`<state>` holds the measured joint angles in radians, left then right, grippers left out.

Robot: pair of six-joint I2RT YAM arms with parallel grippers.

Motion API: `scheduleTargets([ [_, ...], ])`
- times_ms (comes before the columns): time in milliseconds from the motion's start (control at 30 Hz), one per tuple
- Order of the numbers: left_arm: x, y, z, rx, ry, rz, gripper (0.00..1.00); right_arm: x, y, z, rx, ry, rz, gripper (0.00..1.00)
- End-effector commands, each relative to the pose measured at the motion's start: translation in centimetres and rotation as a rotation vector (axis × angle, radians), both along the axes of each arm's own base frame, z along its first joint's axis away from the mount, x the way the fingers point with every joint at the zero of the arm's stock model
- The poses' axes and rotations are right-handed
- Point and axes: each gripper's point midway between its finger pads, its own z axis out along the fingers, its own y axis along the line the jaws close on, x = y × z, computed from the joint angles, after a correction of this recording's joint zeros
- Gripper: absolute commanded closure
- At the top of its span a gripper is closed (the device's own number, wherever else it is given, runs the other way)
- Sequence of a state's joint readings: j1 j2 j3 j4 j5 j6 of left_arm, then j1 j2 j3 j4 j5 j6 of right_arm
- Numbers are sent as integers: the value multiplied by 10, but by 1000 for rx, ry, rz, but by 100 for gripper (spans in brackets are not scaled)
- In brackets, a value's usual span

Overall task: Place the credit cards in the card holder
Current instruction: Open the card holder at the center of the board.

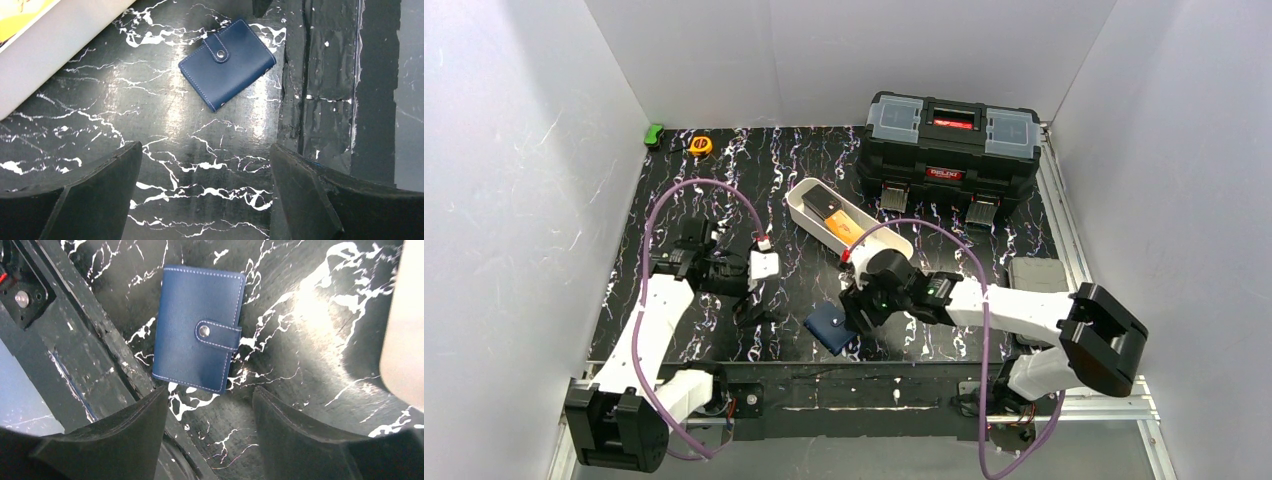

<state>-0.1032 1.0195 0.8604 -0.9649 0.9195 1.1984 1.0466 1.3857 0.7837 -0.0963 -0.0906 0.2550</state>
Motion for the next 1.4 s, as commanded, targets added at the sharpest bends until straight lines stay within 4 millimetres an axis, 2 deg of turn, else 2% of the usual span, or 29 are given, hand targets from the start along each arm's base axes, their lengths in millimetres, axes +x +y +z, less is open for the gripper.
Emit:
scheduleTargets([
  [0,-8,-6,-11,19,-81,-106,1,-8,4,-2,52,33,32,31],
  [100,-7,-6,-21,54,-122,-145,6,-16,8,-14,52,111,55,32],
  [300,-2,-13,-41,89,-299,-235,13,-23,19,-21,120,168,101,34],
  [400,7,-23,-50,95,-394,-279,18,-21,21,-24,140,201,96,36],
  [633,12,-39,-77,128,-499,-438,29,-21,25,-27,165,250,111,42],
  [767,7,-46,-90,130,-538,-544,31,-16,18,-29,170,260,94,42],
  [800,6,-47,-93,132,-551,-572,35,-15,16,-29,172,261,86,42],
  [867,6,-49,-100,151,-581,-610,50,-14,11,-30,165,258,76,42],
  [900,9,-51,-102,157,-604,-610,53,-13,9,-32,153,252,69,42],
  [1167,1,-53,-114,156,-641,-688,49,-13,11,-34,139,270,74,42],
  [1367,-2,-59,-117,146,-626,-709,49,-15,21,-46,119,341,101,50],
])
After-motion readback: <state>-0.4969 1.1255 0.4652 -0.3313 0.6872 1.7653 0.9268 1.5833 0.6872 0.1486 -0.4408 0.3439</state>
